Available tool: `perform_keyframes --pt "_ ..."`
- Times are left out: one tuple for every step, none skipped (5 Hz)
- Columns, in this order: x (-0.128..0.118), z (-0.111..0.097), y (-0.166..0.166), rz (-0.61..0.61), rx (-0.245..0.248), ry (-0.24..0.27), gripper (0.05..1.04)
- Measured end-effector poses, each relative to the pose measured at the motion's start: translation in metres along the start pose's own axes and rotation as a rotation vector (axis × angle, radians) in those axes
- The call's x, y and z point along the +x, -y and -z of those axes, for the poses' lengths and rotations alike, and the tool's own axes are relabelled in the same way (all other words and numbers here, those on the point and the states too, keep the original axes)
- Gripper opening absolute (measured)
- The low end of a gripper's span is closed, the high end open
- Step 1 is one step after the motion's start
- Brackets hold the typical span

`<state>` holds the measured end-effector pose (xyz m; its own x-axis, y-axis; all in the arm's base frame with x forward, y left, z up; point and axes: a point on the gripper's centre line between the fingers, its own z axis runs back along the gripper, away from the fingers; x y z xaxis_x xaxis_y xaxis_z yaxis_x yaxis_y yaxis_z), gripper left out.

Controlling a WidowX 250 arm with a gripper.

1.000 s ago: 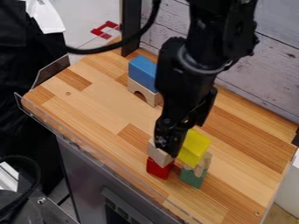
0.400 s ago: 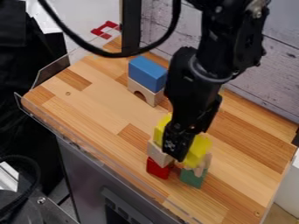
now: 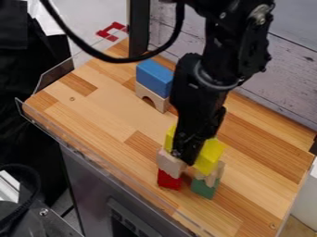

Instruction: Put the yellow rectangle block in bottom left

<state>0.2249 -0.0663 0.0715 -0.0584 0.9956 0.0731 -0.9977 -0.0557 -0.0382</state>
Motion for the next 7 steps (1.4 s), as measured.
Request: perform_keyframes --pt "0.003 -0.011 0.0 -0.001 -0.03 -0.011 0.577" --pt "0.016 -0.038 -0.003 0.009 -0.088 0.018 0.577" --pt "0.038 -0.063 0.005 0.079 -0.107 0.055 0.577" --pt "0.064 -0.07 0.019 0.106 -0.136 0.022 0.577" --pt "0.09 -0.07 0.029 0.189 -0.133 0.003 0.577" --pt "0.102 -0.054 0.039 0.175 -0.131 -0.051 0.577" --pt "0.115 -0.036 0.052 0.183 -0.107 -0.086 0.577"
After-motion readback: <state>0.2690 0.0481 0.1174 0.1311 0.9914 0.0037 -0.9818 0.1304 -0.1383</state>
